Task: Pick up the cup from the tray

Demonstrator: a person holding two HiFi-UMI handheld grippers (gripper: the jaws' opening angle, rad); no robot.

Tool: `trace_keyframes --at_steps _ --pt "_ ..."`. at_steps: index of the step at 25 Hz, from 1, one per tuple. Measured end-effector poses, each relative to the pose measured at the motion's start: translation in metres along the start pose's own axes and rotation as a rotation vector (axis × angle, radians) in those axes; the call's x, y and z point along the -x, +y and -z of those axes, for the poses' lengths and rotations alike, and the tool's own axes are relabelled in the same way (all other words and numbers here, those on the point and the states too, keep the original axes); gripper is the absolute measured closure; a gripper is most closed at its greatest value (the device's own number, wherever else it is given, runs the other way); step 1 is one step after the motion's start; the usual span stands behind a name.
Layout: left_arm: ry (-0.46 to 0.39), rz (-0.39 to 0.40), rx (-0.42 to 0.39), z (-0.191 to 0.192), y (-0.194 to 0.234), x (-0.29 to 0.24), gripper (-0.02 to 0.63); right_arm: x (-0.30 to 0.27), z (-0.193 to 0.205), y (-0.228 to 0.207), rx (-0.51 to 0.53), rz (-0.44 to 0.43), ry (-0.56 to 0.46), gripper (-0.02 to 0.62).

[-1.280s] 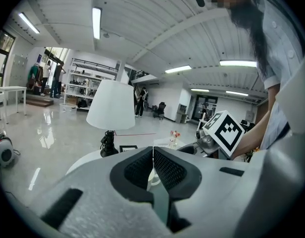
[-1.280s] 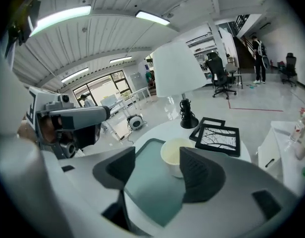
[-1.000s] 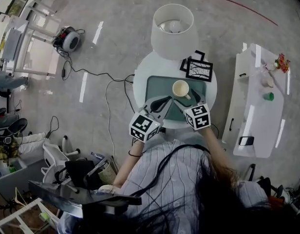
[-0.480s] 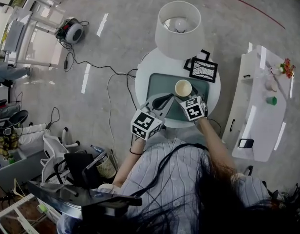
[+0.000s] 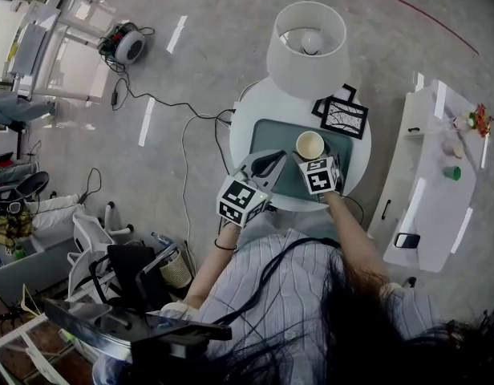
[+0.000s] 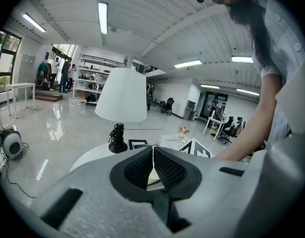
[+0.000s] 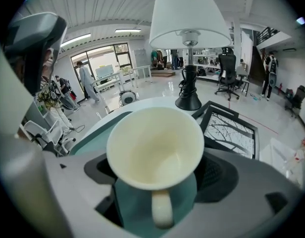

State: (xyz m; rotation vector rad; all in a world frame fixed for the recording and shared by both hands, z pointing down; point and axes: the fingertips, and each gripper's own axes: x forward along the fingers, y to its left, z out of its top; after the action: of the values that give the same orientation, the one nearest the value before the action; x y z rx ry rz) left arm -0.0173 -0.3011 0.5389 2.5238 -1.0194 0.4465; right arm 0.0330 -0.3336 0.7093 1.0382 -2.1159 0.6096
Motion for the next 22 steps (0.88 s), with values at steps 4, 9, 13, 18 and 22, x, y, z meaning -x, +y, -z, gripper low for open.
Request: trace_keyframes --at_steps 4,9,13,18,22 --pt "0.011 -0.008 0.011 0.005 0.003 0.007 0.592 -0.001 -0.002 0.000 0.014 0.007 0.014 0.192" --pt "0.008 -0.007 0.015 0.006 0.004 0.010 0.592 0.001 0.000 -0.001 0.007 0.009 0.015 0.192" --pt "0.002 -0.006 0.009 0.007 0.003 0.018 0.592 0.014 -0.006 0.008 0.021 0.005 -0.017 0.192" --pt "-0.012 -0.007 0.006 0.008 0.003 0.029 0.592 0.036 -0.022 0.014 0.000 0.027 -0.073 0.192" --pt "-0.026 -0.005 0.002 0.010 0.003 0.043 0.592 0.059 -0.035 0.024 -0.028 0.034 -0.121 0.192"
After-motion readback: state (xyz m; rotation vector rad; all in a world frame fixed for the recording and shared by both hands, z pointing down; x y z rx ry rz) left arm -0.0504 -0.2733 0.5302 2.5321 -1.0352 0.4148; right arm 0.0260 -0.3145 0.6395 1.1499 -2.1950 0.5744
